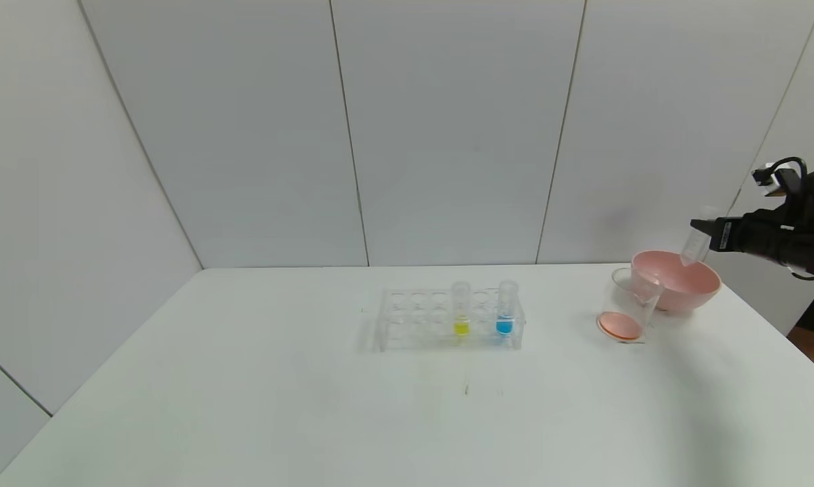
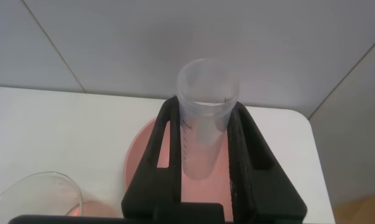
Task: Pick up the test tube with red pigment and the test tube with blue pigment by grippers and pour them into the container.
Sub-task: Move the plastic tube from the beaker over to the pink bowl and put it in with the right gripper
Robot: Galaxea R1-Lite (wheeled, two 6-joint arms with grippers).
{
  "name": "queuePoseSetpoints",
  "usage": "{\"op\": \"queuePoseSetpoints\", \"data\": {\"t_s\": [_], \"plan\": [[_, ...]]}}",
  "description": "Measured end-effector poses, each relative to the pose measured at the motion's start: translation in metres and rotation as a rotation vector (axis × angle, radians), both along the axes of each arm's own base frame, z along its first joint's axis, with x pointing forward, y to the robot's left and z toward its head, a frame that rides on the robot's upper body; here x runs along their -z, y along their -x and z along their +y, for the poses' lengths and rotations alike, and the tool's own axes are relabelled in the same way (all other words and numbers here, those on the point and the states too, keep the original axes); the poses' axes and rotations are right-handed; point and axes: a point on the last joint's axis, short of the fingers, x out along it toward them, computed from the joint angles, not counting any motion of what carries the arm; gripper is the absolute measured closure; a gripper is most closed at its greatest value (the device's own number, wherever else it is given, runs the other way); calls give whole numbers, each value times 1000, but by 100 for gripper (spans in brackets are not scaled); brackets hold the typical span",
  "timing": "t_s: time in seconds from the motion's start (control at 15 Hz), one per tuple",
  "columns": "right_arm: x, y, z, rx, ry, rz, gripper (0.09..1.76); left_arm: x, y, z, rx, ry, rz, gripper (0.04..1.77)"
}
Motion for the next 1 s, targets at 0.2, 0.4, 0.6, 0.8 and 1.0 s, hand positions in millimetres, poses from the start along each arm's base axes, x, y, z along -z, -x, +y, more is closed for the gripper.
{"op": "queuePoseSetpoints", "data": {"t_s": [0.2, 0.4, 0.6, 0.8, 1.0], "plan": [[20, -8, -3, 12, -9, 38, 135, 0, 0, 0, 0, 0, 0, 5], [25, -12, -5, 13, -11, 45, 135, 0, 0, 0, 0, 0, 0, 5], [27, -13, -4, 10, -10, 47, 135, 0, 0, 0, 0, 0, 0, 5], [29, -13, -4, 6, -7, 37, 110, 0, 0, 0, 0, 0, 0, 5], [29, -13, -4, 10, -6, 34, 80, 0, 0, 0, 0, 0, 0, 5]]}}
